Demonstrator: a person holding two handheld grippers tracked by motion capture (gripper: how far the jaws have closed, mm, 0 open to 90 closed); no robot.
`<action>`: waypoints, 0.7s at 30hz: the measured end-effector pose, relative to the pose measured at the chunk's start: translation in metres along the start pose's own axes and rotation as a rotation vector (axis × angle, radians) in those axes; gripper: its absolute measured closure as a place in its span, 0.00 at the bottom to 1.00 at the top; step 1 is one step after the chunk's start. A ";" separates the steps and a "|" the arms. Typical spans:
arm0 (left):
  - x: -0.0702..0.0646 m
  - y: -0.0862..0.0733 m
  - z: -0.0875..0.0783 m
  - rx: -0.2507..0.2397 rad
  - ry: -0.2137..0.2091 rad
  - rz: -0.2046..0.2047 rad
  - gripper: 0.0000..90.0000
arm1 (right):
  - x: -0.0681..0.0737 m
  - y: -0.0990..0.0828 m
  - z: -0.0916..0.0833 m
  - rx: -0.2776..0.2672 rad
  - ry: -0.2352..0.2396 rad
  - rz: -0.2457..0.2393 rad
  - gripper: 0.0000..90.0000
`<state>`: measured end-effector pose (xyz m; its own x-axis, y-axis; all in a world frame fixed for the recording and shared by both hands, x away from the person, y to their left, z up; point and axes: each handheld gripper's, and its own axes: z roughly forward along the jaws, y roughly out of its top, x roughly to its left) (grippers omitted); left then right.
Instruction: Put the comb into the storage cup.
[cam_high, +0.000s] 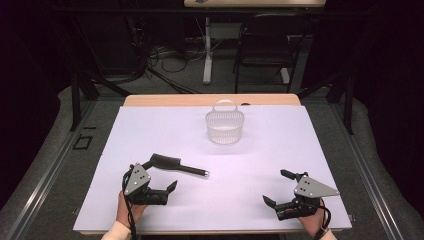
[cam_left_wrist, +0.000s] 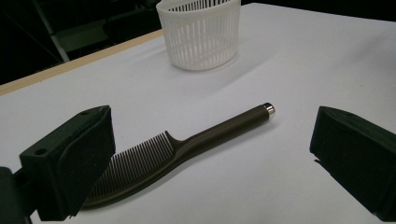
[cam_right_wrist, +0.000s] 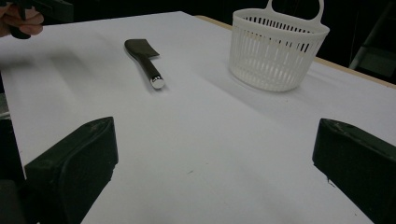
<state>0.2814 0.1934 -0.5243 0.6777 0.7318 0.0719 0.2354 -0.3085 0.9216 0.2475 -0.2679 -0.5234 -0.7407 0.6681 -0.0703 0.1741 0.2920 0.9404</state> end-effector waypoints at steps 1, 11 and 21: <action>0.000 0.000 0.000 0.000 0.000 0.000 0.00 | 0.000 0.000 0.000 0.000 0.000 0.000 0.00; -0.003 0.007 0.011 0.027 0.001 0.008 0.00 | 0.000 0.000 0.001 -0.001 -0.001 0.002 0.00; -0.003 0.016 0.022 0.068 -0.001 -0.016 0.00 | 0.000 0.000 0.001 0.005 -0.001 0.008 0.00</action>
<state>0.2982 0.1727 -0.5186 0.6744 0.7362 0.0568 0.2929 -0.3373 0.8947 0.2479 -0.2675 -0.5240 -0.7389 0.6708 -0.0634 0.1831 0.2904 0.9392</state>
